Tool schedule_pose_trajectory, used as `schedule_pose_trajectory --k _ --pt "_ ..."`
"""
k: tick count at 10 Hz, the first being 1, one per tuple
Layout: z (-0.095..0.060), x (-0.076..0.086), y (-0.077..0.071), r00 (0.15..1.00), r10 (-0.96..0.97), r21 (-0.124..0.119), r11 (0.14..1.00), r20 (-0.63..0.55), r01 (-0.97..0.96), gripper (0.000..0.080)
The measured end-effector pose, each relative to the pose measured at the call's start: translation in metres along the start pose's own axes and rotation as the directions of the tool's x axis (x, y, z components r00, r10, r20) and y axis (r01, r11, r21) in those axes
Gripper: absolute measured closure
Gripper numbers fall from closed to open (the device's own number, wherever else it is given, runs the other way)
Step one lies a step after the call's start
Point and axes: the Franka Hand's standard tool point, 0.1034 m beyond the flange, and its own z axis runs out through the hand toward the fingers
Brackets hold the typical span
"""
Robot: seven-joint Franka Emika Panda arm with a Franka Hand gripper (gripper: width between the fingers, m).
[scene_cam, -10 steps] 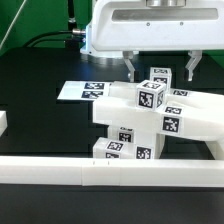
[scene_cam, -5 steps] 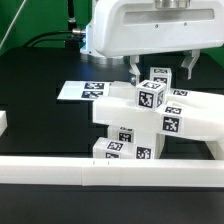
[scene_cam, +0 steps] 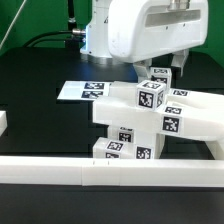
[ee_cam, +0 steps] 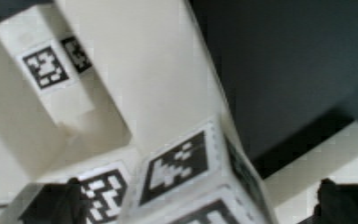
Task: Assemble chair
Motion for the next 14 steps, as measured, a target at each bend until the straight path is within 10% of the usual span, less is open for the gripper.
schedule_pose_trajectory --k 6,10,14 --pt "-0.0009 -0.0047 0.0055 0.959 -0.281 -0.009 0.960 0.019 0.281 0.0150" --pt "0.0012 -0.0066 0.0035 0.970 -0.241 -0.002 0.970 0.023 0.241 0.0531" --pt "0.0021 -0.0082 0.0056 0.993 0.115 -0.021 0.993 0.008 -0.115 0.0531"
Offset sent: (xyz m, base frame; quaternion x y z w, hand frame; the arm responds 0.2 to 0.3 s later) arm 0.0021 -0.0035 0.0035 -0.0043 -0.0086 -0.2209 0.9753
